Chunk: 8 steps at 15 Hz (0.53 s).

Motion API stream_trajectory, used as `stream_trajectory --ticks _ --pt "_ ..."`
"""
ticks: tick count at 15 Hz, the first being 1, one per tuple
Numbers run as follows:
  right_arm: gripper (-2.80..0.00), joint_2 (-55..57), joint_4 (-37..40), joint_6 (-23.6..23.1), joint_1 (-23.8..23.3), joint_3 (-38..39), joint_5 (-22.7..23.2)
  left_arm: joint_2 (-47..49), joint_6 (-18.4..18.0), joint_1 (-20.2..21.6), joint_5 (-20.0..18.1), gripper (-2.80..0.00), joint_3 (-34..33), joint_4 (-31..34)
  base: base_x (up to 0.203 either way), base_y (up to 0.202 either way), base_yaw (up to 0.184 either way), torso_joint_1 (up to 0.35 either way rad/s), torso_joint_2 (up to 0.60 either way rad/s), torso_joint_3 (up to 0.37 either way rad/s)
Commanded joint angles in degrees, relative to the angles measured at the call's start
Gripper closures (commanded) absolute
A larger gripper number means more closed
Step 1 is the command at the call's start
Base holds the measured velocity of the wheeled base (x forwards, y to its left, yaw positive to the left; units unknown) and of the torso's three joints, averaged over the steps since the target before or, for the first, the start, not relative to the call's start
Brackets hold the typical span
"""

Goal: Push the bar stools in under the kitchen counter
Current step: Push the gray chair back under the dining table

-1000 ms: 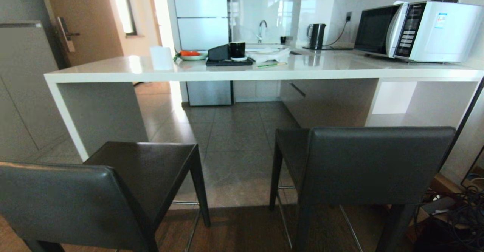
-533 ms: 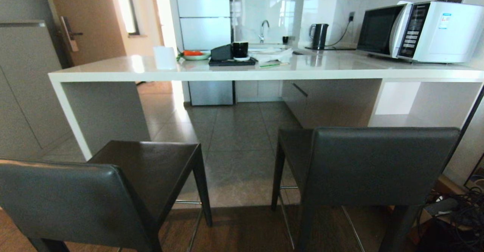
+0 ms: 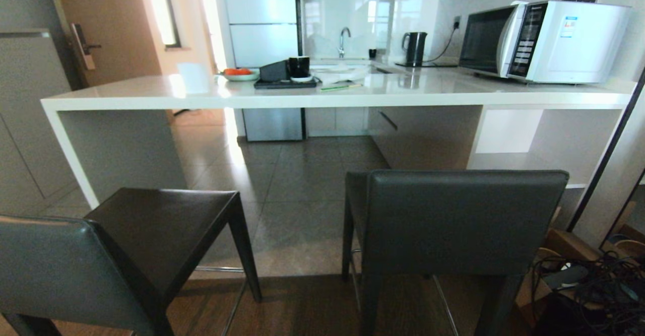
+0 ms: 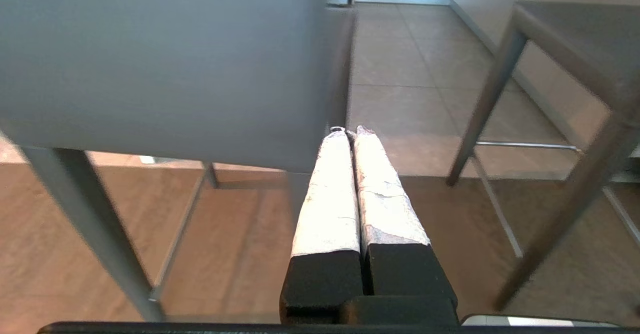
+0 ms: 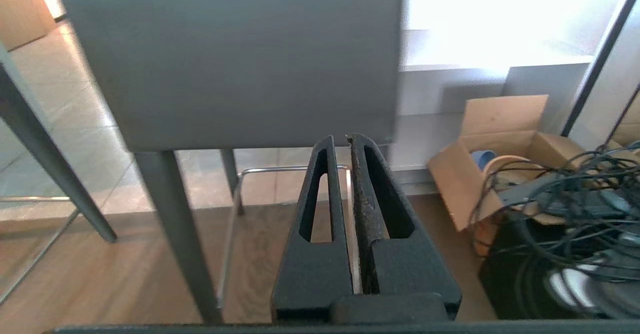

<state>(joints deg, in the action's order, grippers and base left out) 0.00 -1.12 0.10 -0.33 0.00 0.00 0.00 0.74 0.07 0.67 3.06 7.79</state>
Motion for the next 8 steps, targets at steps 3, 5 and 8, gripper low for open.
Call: stream_trajectory --ticks 3,5,8 --pt "0.00 0.09 -0.02 -0.01 -0.02 0.38 0.00 0.00 0.05 0.01 0.03 0.00 0.02 0.03 0.000 -0.194 0.001 0.002 0.00 0.005" --pt "0.00 0.09 -0.02 -0.01 -0.02 0.35 0.00 0.00 0.05 0.01 0.03 0.00 0.02 0.03 0.000 -0.194 0.002 0.001 0.00 0.002" --pt "0.00 0.09 -0.02 -0.01 -0.02 0.35 0.00 0.00 0.05 0.01 0.03 0.00 0.02 0.03 0.000 -0.194 0.001 0.002 0.01 0.002"
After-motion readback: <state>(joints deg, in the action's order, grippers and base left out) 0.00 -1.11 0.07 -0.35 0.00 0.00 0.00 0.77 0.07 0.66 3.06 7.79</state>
